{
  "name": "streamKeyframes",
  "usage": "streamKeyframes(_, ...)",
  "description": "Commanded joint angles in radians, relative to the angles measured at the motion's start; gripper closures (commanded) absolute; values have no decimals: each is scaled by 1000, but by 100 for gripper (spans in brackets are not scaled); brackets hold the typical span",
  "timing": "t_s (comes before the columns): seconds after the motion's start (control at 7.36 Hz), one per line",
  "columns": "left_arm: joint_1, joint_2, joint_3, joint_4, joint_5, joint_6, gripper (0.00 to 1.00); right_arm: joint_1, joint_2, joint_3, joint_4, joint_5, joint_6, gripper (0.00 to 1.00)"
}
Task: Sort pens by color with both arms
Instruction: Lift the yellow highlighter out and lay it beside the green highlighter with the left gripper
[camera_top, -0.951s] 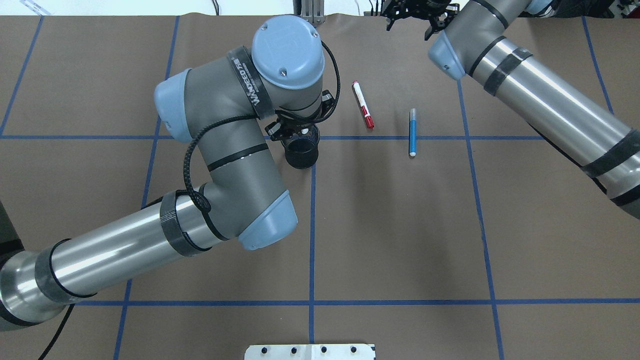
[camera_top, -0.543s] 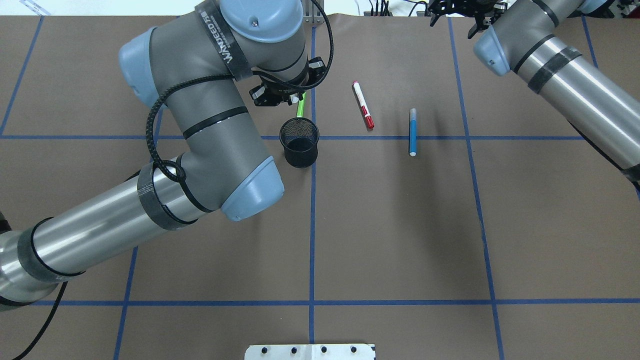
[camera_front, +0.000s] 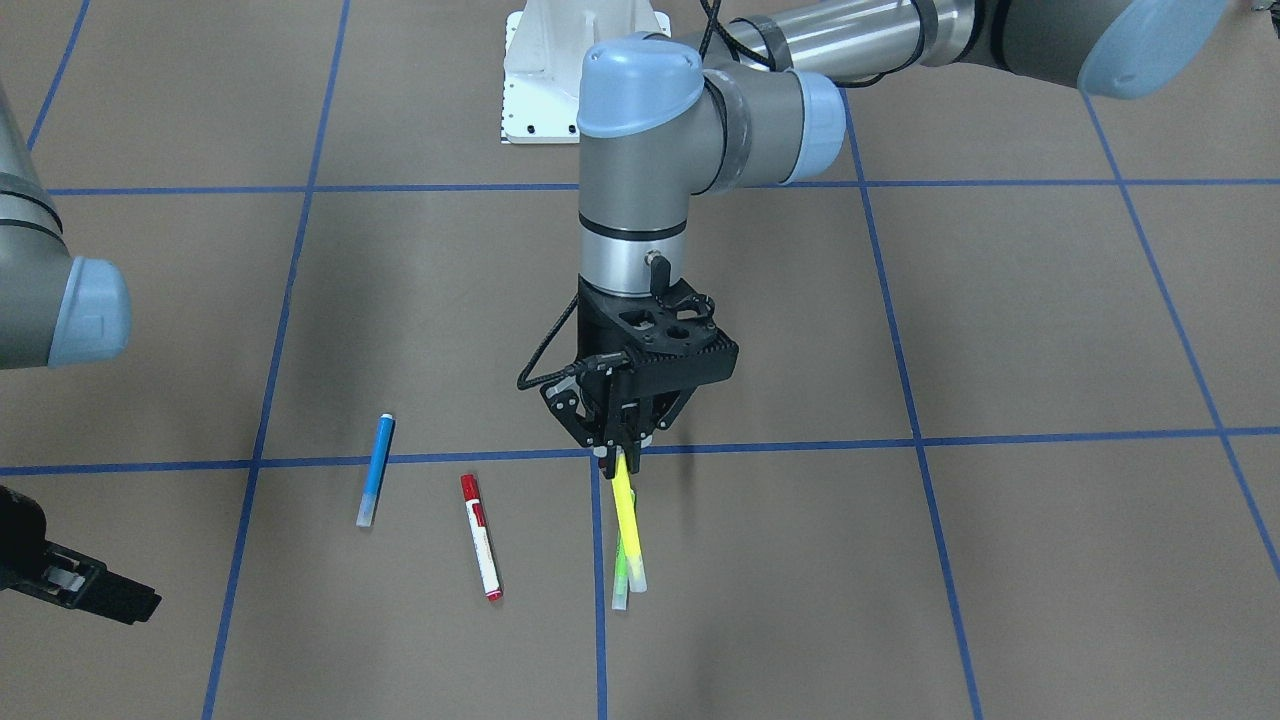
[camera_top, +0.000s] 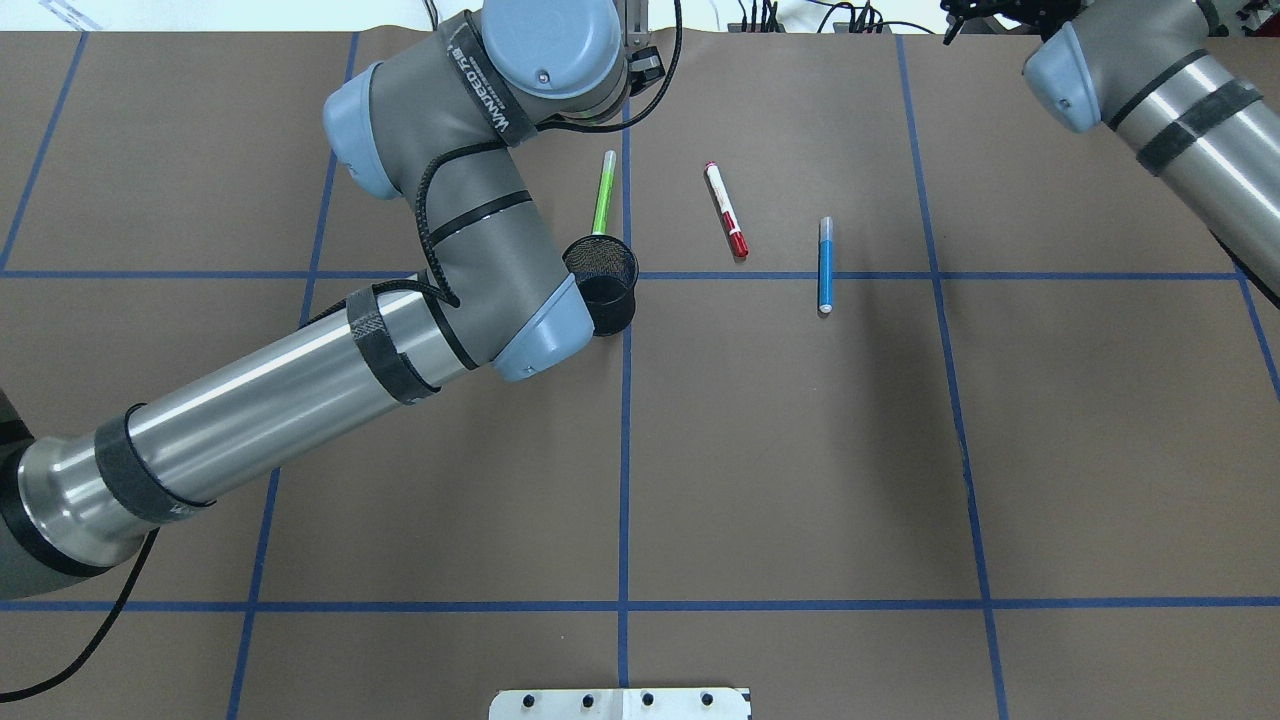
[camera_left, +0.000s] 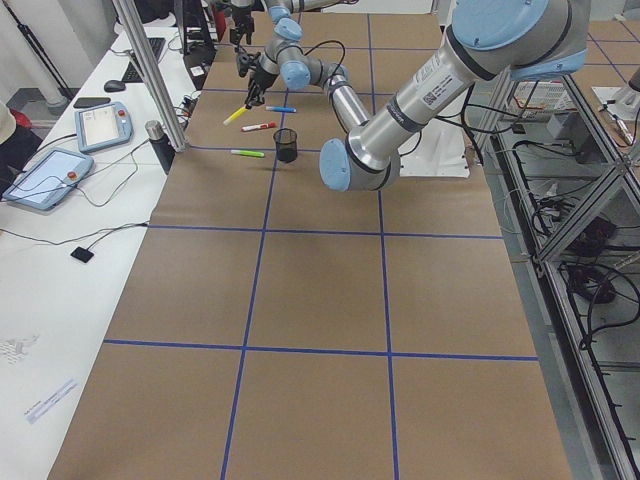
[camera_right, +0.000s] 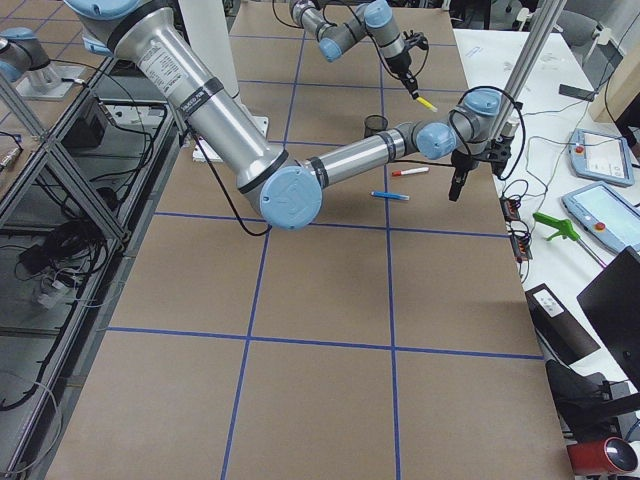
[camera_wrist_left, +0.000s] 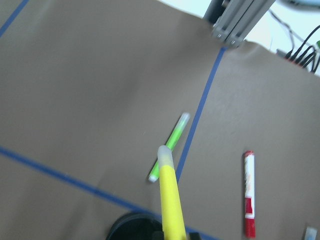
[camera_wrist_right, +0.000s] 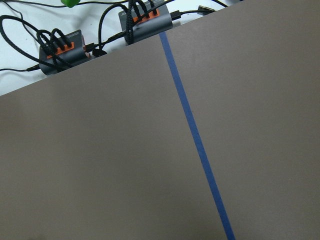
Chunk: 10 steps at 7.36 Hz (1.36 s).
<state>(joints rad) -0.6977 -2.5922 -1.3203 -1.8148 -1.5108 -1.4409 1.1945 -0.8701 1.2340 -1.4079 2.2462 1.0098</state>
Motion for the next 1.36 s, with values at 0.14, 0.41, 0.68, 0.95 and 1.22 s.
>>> streamKeyframes(0.14,0,27,166,-199,163,51,100,33,-107,127,1,-7,-60,0)
streamKeyframes(0.41,9,73,167,-233,195,88,100,33,-107,125,0,-34,-60,0)
streamKeyframes(0.68,9,101,161,-273,195,146,1,33,-115,127,0,-40,-63,0)
streamKeyframes(0.95,9,141,59,-273,184,174,0,33,-112,127,0,-40,-66,0)
streamKeyframes(1.22,-24,147,-90,-119,79,317,0,33,-112,128,0,-39,-66,0)
